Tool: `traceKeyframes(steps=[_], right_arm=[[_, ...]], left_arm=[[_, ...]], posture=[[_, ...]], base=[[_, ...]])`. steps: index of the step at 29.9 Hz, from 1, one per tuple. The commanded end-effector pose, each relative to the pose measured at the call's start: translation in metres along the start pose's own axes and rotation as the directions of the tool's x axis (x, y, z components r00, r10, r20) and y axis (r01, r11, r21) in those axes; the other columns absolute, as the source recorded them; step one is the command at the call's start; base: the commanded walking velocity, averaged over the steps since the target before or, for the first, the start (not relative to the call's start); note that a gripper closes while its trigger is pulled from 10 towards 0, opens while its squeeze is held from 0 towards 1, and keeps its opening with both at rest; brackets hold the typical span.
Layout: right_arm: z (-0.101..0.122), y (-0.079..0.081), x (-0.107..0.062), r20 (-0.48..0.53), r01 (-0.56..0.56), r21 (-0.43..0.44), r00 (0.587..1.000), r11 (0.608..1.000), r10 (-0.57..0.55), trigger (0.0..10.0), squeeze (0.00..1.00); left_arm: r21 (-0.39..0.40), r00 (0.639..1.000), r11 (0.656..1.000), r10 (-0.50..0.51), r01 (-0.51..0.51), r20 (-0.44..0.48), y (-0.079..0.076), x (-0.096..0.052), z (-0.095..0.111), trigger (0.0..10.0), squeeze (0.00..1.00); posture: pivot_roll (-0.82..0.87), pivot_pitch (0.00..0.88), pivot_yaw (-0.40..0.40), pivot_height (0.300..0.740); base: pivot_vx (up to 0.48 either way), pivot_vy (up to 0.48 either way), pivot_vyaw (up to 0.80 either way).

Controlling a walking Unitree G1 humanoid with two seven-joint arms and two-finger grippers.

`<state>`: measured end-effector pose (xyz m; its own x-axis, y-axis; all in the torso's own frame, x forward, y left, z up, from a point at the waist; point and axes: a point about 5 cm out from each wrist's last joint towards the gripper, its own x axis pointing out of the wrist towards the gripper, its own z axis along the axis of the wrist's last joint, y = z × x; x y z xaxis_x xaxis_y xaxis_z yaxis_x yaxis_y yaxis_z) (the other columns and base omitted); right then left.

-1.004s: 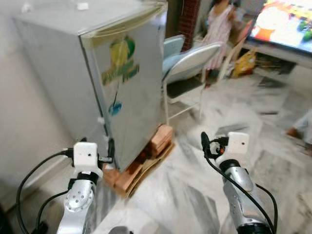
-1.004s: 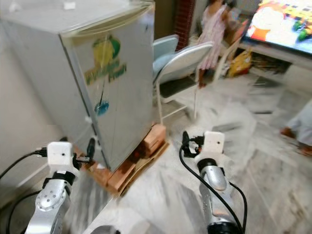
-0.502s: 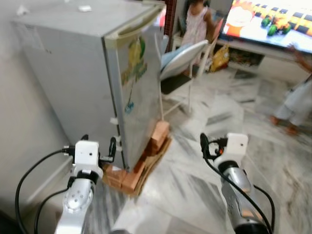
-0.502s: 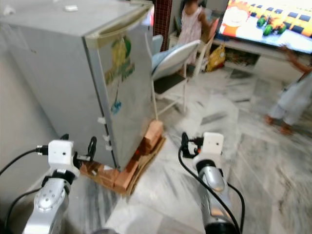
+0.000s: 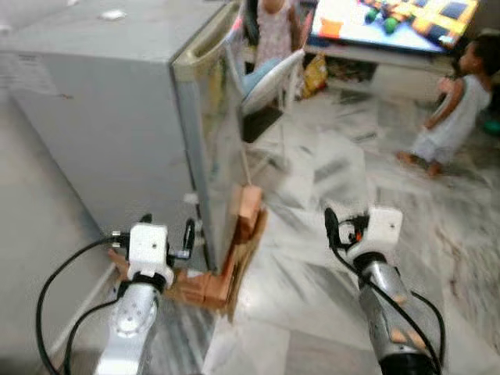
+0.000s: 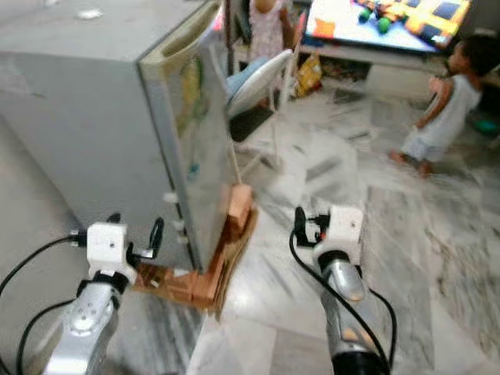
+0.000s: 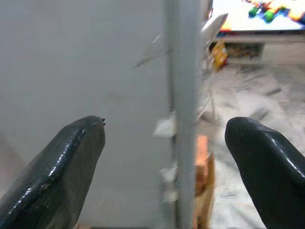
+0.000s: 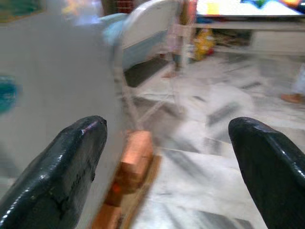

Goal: Restocking fridge

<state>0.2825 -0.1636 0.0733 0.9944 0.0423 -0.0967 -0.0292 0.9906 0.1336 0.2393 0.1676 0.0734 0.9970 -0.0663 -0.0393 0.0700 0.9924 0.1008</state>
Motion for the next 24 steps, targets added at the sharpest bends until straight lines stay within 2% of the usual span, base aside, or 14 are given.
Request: traceKeyframes(steps=[1, 5, 13, 20, 24], right_arm=[[0.0016, -0.0074, -0.0007, 0.002, 0.02, -0.012, 1.0, 1.0, -0.02, 10.0, 0.0], [0.0019, -0.0075, -0.001, 0.003, 0.019, -0.011, 1.0, 1.0, -0.019, 10.0, 0.0], [0.0008, -0.0075, -0.0015, -0.005, 0.022, -0.013, 1.0, 1.0, -0.022, 10.0, 0.0], [0.0005, -0.0078, -0.0014, -0.007, 0.022, -0.015, 1.0, 1.0, -0.022, 10.0, 0.0], [0.0009, -0.007, -0.0009, -0.004, 0.02, -0.015, 1.0, 1.0, -0.02, 10.0, 0.0]], left_arm=[[-0.022, 0.999, 0.999, -0.045, 0.046, 0.025, -0.0089, 0.0001, 0.005, 10.0, 0.0], [-0.02, 0.998, 0.998, -0.058, 0.058, 0.029, -0.0119, -0.0002, 0.0059, 10.0, 0.0], [-0.027, 0.996, 0.996, -0.085, 0.086, 0.031, -0.0144, -0.0008, 0.0064, 10.0, 0.0], [-0.029, 0.996, 0.996, -0.087, 0.088, 0.03, -0.0144, -0.0012, 0.0065, 10.0, 0.0], [-0.026, 0.998, 0.998, -0.063, 0.063, 0.026, -0.0112, -0.0015, 0.0053, 10.0, 0.0]], posture=[[0.06, 0.008, -0.058, 0.74], [0.06, 0.009, -0.056, 0.74], [0.06, 0.011, -0.055, 0.74], [0.06, 0.01, -0.056, 0.74], [0.06, 0.01, -0.056, 0.74]], base=[[0.341, 0.0, -0.8], [0.371, 0.0, -0.79], [0.394, 0.0, 0.0], [0.409, 0.0, -0.73], [0.156, 0.0, 0.0]])
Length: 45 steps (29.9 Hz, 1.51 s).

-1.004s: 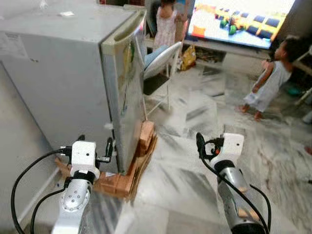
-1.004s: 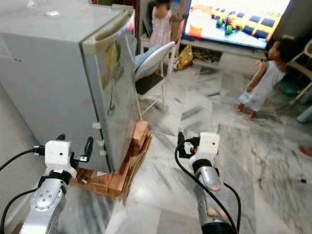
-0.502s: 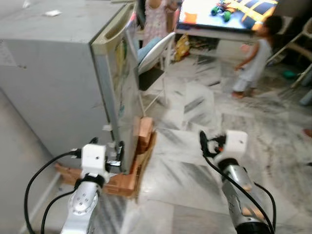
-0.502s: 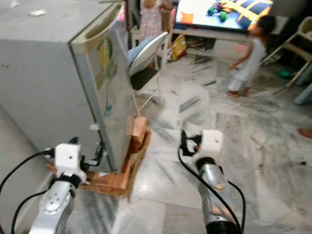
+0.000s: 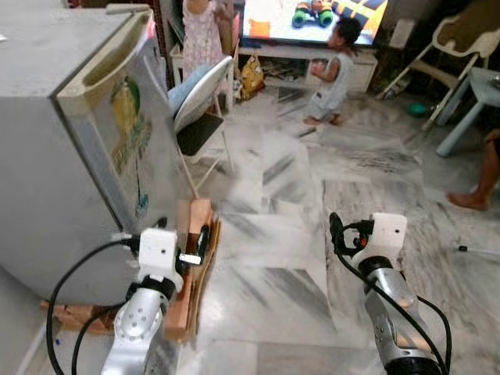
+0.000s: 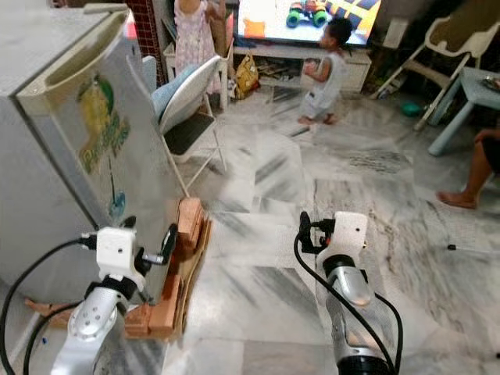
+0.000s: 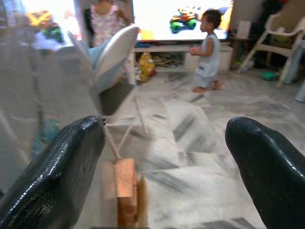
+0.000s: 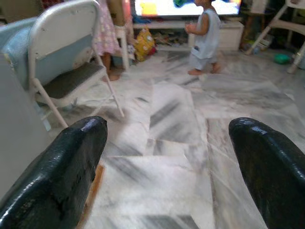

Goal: Restocking fridge

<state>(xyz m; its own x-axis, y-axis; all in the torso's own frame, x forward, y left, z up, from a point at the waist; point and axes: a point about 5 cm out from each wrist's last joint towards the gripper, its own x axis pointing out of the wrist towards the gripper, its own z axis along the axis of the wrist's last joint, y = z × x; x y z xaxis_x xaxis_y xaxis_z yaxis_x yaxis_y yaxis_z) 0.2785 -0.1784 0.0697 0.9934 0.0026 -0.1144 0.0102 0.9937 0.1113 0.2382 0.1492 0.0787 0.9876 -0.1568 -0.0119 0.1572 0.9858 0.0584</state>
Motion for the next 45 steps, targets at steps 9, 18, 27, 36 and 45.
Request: traceKeyframes(steps=[9, 18, 27, 36, 45], right_arm=[[0.002, 0.007, 0.002, 0.007, -0.022, -0.003, 1.0, 1.0, 0.022, 10.0, 0.0], [0.0, 0.008, 0.002, 0.002, -0.026, -0.01, 1.0, 1.0, 0.026, 10.0, 0.0], [-0.002, 0.003, -0.002, -0.009, -0.015, -0.02, 1.0, 1.0, 0.015, 10.0, 0.0], [-0.002, 0.002, -0.004, -0.012, -0.015, -0.026, 1.0, 1.0, 0.015, 10.0, 0.0], [-0.002, 0.001, -0.006, -0.015, -0.023, -0.025, 1.0, 0.999, 0.022, 10.0, 0.0]], left_arm=[[0.099, 0.98, 0.975, 0.2, -0.197, -0.024, 0.033, -0.013, -0.006, 10.0, 0.0], [0.137, 0.965, 0.958, 0.258, -0.251, -0.041, 0.05, -0.011, -0.013, 10.0, 0.0], [0.123, 0.97, 0.966, 0.237, -0.229, -0.056, 0.065, 0.005, -0.013, 10.0, 0.0], [0.136, 0.963, 0.958, 0.263, -0.253, -0.06, 0.07, 0.02, -0.013, 10.0, 0.0], [0.146, 0.941, 0.937, 0.331, -0.319, -0.067, 0.078, 0.027, -0.013, 10.0, 0.0]], posture=[[0.06, 0.013, -0.055, 0.74], [0.06, 0.017, -0.056, 0.74], [0.05, 0.025, -0.057, 0.74], [0.03, 0.028, -0.063, 0.74], [0.02, 0.032, -0.067, 0.74]], base=[[0.0, 0.0, 0.0], [0.0, 0.0, 0.0], [0.0, 0.0, 0.0], [0.0, 0.0, 0.0], [0.0, 0.0, 0.0]])
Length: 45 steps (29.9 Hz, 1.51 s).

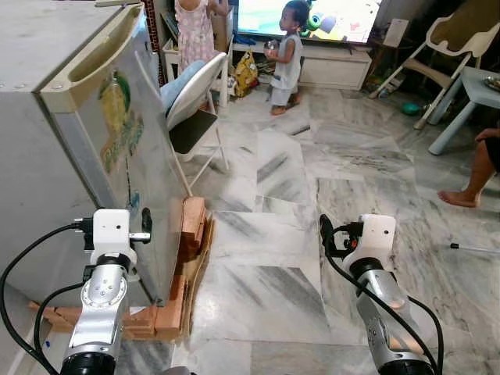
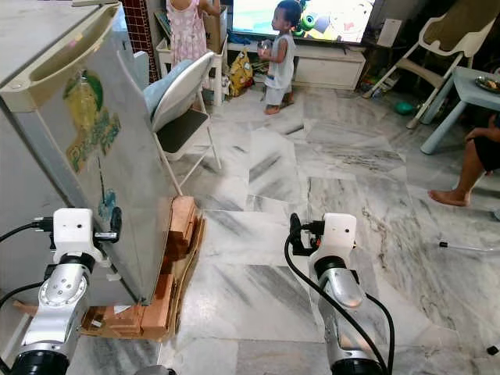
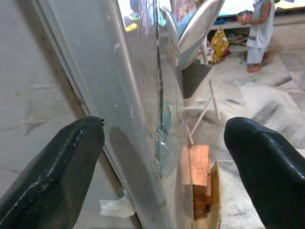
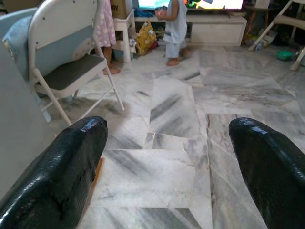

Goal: Restocking fridge

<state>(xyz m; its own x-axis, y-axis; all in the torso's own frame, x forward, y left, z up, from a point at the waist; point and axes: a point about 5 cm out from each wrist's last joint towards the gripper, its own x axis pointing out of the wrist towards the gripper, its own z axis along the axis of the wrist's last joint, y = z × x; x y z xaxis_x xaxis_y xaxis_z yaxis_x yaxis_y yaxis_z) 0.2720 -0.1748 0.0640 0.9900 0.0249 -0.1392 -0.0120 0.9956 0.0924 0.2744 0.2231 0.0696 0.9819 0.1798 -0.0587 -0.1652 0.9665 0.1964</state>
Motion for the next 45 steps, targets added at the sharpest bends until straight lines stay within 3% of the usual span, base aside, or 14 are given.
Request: traceKeyframes(steps=[1, 9, 16, 23, 26, 27, 29, 30, 31, 34, 36, 38, 41, 45], right_arm=[[0.005, -0.002, -0.001, 0.012, -0.005, -0.004, 1.0, 1.0, 0.006, 10.0, 0.0], [0.005, 0.0, -0.002, 0.01, -0.018, -0.005, 1.0, 1.0, 0.018, 10.0, 0.0], [0.004, -0.001, -0.002, 0.005, -0.02, -0.007, 1.0, 1.0, 0.02, 10.0, 0.0], [-0.019, -0.006, -0.004, -0.12, 0.001, -0.094, 0.993, 0.996, -0.013, 10.0, 0.0], [-0.026, -0.012, -0.006, -0.162, 0.023, -0.101, 0.986, 0.995, -0.04, 10.0, 0.0], [-0.027, -0.014, -0.007, -0.173, 0.027, -0.11, 0.984, 0.994, -0.046, 10.0, 0.0], [-0.028, -0.015, -0.008, -0.173, 0.031, -0.103, 0.984, 0.994, -0.048, 10.0, 0.0], [-0.031, -0.015, -0.009, -0.187, 0.029, -0.108, 0.981, 0.994, -0.049, 10.0, 0.0], [-0.032, -0.015, -0.009, -0.192, 0.028, -0.108, 0.98, 0.994, -0.048, 10.0, 0.0], [-0.034, -0.013, -0.01, -0.202, 0.021, -0.107, 0.978, 0.994, -0.043, 10.0, 0.0], [-0.035, -0.012, -0.011, -0.205, 0.018, -0.106, 0.978, 0.994, -0.039, 10.0, 0.0], [-0.036, -0.011, -0.011, -0.211, 0.013, -0.103, 0.977, 0.995, -0.035, 10.0, 0.0], [-0.037, -0.008, -0.01, -0.215, 0.007, -0.097, 0.976, 0.995, -0.028, 10.0, 0.0], [-0.037, -0.007, -0.009, -0.205, 0.002, -0.086, 0.978, 0.996, -0.02, 10.0, 0.0]], left_arm=[[0.01, 1.0, 1.0, 0.002, -0.002, 0.001, -0.002, 0.004, 0.001, 10.0, 0.0], [0.029, 0.997, 0.997, 0.072, -0.071, -0.035, -0.005, 0.017, -0.002, 10.0, 0.0], [-0.014, 0.999, 0.999, 0.03, -0.03, -0.016, -0.014, 0.024, 0.004, 10.0, 0.0], [-0.007, 0.986, 0.986, -0.164, 0.164, 0.043, -0.07, 0.048, 0.035, 10.0, 0.0], [-0.005, 0.915, 0.92, -0.391, 0.393, 0.099, -0.123, 0.047, 0.061, 10.0, 0.0], [0.032, 0.846, 0.855, -0.517, 0.518, 0.129, -0.149, 0.038, 0.07, 10.0, 0.0], [0.06, 0.79, 0.803, -0.595, 0.593, 0.149, -0.165, 0.029, 0.074, 10.0, 0.0], [0.09, 0.662, 0.682, -0.729, 0.726, 0.175, -0.191, 0.009, 0.079, 10.0, 0.0], [0.098, 0.613, 0.635, -0.768, 0.766, 0.187, -0.2, 0.0, 0.081, 10.0, 0.0], [0.112, 0.536, 0.563, -0.82, 0.819, 0.199, -0.214, -0.016, 0.083, 10.0, 0.0], [0.117, 0.536, 0.563, -0.82, 0.818, 0.201, -0.216, -0.018, 0.082, 10.0, 0.0], [0.108, 0.604, 0.628, -0.774, 0.771, 0.188, -0.206, -0.008, 0.076, 10.0, 0.0], [0.058, 0.761, 0.775, -0.629, 0.629, 0.157, -0.161, 0.017, 0.063, 10.0, 0.0], [0.05, 0.806, 0.816, -0.577, 0.576, 0.128, -0.138, 0.019, 0.052, 10.0, 0.0]], posture=[[0.02, 0.035, -0.068, 0.74], [0.02, 0.037, -0.069, 0.74], [0.02, 0.037, -0.068, 0.74], [0.03, 0.029, -0.072, 0.74], [0.03, 0.025, -0.069, 0.74], [0.03, 0.025, -0.067, 0.74], [0.03, 0.025, -0.066, 0.74], [0.03, 0.024, -0.064, 0.74], [0.03, 0.026, -0.062, 0.74], [0.03, 0.025, -0.059, 0.74], [0.03, 0.026, -0.057, 0.74], [0.03, 0.025, -0.056, 0.74], [0.04, 0.027, -0.051, 0.74], [0.05, 0.029, -0.047, 0.74]], base=[[0.0, 0.0, 0.0], [0.0, 0.0, 0.0], [0.0, 0.0, 0.0], [0.0, 0.0, 0.0], [0.0, 0.0, 0.0], [0.0, 0.0, 0.0], [0.0, 0.0, 0.0], [0.0, 0.0, 0.0], [0.0, 0.0, 0.0], [0.0, 0.0, 0.0], [0.0, 0.0, 0.0], [0.0, 0.0, 0.0], [0.0, 0.0, 0.0], [0.0, 0.0, 0.0]])
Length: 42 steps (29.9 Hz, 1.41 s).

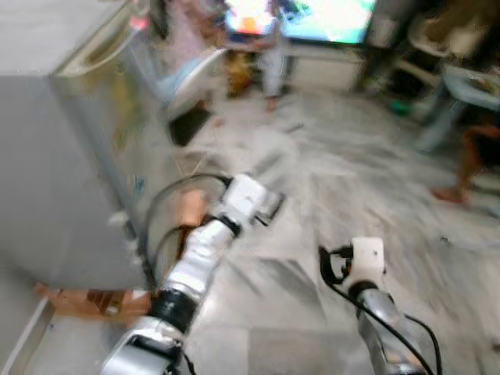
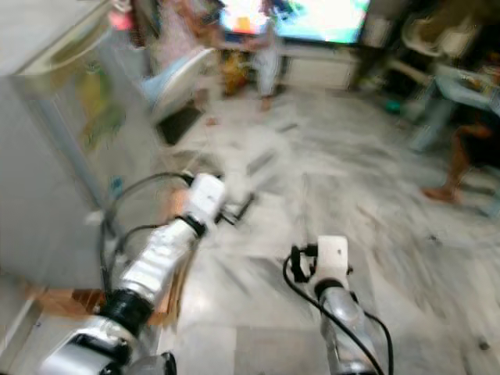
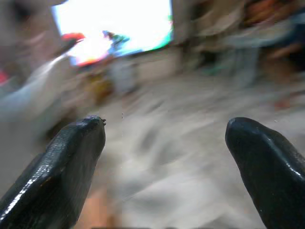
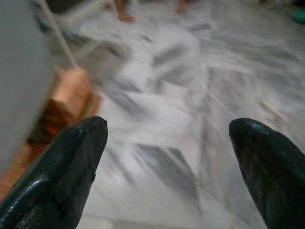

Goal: Restocking fridge

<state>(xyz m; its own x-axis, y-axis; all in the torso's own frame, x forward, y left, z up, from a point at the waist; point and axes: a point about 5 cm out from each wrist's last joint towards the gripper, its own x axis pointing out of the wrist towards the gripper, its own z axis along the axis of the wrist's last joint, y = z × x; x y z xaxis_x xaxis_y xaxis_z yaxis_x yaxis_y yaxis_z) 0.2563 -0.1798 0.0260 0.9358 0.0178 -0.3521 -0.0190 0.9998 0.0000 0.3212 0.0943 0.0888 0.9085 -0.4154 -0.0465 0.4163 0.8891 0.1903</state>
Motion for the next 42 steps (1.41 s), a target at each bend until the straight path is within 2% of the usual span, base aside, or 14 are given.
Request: traceKeyframes(steps=[1, 3, 5, 8, 12, 14, 15, 17, 18, 20, 25, 29, 38, 42], right_arm=[[0.004, 0.002, 0.0, 0.023, -0.01, 0.009, 1.0, 1.0, 0.01, 10.0, 0.0], [0.007, 0.003, 0.0, 0.04, -0.011, 0.013, 0.999, 1.0, 0.01, 10.0, 0.0], [0.02, 0.007, -0.002, 0.12, -0.027, 0.032, 0.992, 0.999, 0.023, 10.0, 0.0], [0.029, 0.011, -0.002, 0.162, -0.035, 0.044, 0.986, 0.998, 0.028, 10.0, 0.0], [0.032, 0.012, -0.001, 0.174, -0.037, 0.045, 0.984, 0.998, 0.029, 10.0, 0.0], [0.037, 0.014, 0.0, 0.195, -0.054, 0.029, 0.98, 0.998, 0.047, 10.0, 0.0], [0.042, 0.017, 0.0, 0.222, -0.077, 0.008, 0.972, 0.997, 0.073, 10.0, 0.0], [0.045, 0.018, 0.0, 0.235, -0.087, 0.0, 0.968, 0.996, 0.085, 10.0, 0.0], [0.049, 0.019, -0.002, 0.258, -0.099, -0.007, 0.961, 0.995, 0.098, 10.0, 0.0], [0.051, 0.018, -0.002, 0.264, -0.094, -0.011, 0.96, 0.996, 0.093, 10.0, 0.0], [0.05, 0.009, -0.004, 0.261, -0.043, 0.024, 0.965, 0.999, 0.035, 10.0, 0.0], [0.045, 0.007, -0.006, 0.245, -0.03, 0.029, 0.969, 0.999, 0.022, 10.0, 0.0], [0.05, 0.013, -0.002, 0.245, -0.054, 0.022, 0.968, 0.998, 0.047, 10.0, 0.0], [0.047, 0.023, -0.002, 0.239, -0.091, 0.011, 0.967, 0.996, 0.086, 10.0, 0.0]], left_arm=[[-0.009, 1.0, 1.0, 0.012, -0.012, 0.002, -0.001, -0.005, 0.0, 10.0, 0.0], [0.007, 0.999, 0.999, 0.043, -0.043, -0.011, 0.006, -0.011, -0.005, 10.0, 0.0], [0.031, 0.987, 0.987, 0.159, -0.158, -0.035, 0.026, -0.033, -0.016, 10.0, 0.0], [0.028, 0.971, 0.971, 0.237, -0.236, -0.037, 0.041, -0.053, -0.022, 10.0, 0.0], [0.052, 0.955, 0.956, 0.292, -0.289, -0.049, 0.051, -0.066, -0.024, 10.0, 0.0], [0.078, 0.923, 0.925, 0.377, -0.372, -0.08, 0.064, -0.08, -0.03, 10.0, 0.0], [0.093, 0.884, 0.89, 0.454, -0.446, -0.11, 0.074, -0.094, -0.034, 10.0, 0.0], [0.093, 0.869, 0.877, 0.479, -0.471, -0.12, 0.076, -0.098, -0.035, 10.0, 0.0], [0.08, 0.839, 0.849, 0.528, -0.522, -0.133, 0.077, -0.111, -0.037, 10.0, 0.0], [0.063, 0.831, 0.84, 0.542, -0.539, -0.124, 0.074, -0.118, -0.035, 10.0, 0.0], [0.002, 0.846, 0.856, 0.512, -0.517, -0.148, 0.06, -0.129, -0.04, 10.0, 0.0], [0.01, 0.841, 0.853, 0.515, -0.521, -0.167, 0.057, -0.131, -0.042, 10.0, 0.0], [-0.02, 0.867, 0.877, 0.47, -0.479, -0.163, 0.05, -0.116, -0.036, 10.0, 0.0], [-0.02, 0.873, 0.884, 0.458, -0.467, -0.168, 0.048, -0.113, -0.036, 10.0, 0.0]], posture=[[0.05, 0.031, -0.044, 0.74], [0.05, 0.034, -0.039, 0.74], [0.05, 0.035, -0.031, 0.74], [0.05, 0.037, -0.029, 0.74], [0.06, 0.037, -0.03, 0.74], [0.07, 0.037, -0.033, 0.74], [0.08, 0.038, -0.031, 0.74], [0.08, 0.039, -0.031, 0.74], [0.09, 0.042, -0.029, 0.74], [0.1, 0.043, -0.027, 0.74], [0.09, 0.045, -0.037, 0.74], [0.08, 0.047, -0.044, 0.74], [0.07, 0.043, -0.051, 0.74], [0.08, 0.043, -0.055, 0.74]], base=[[0.0, 0.0, 0.0], [0.0, 0.0, 0.0], [0.0, 0.0, 0.0], [0.0, 0.0, 0.0], [0.0, 0.0, 0.0], [0.0, 0.0, 0.0], [0.0, 0.0, 0.0], [0.0, 0.0, 0.0], [0.0, 0.0, 0.48], [0.0, 0.0, 0.48], [0.0, 0.0, 0.33], [0.0, 0.197, 0.0], [0.267, 0.258, -0.55], [0.31, 0.258, -0.23]])
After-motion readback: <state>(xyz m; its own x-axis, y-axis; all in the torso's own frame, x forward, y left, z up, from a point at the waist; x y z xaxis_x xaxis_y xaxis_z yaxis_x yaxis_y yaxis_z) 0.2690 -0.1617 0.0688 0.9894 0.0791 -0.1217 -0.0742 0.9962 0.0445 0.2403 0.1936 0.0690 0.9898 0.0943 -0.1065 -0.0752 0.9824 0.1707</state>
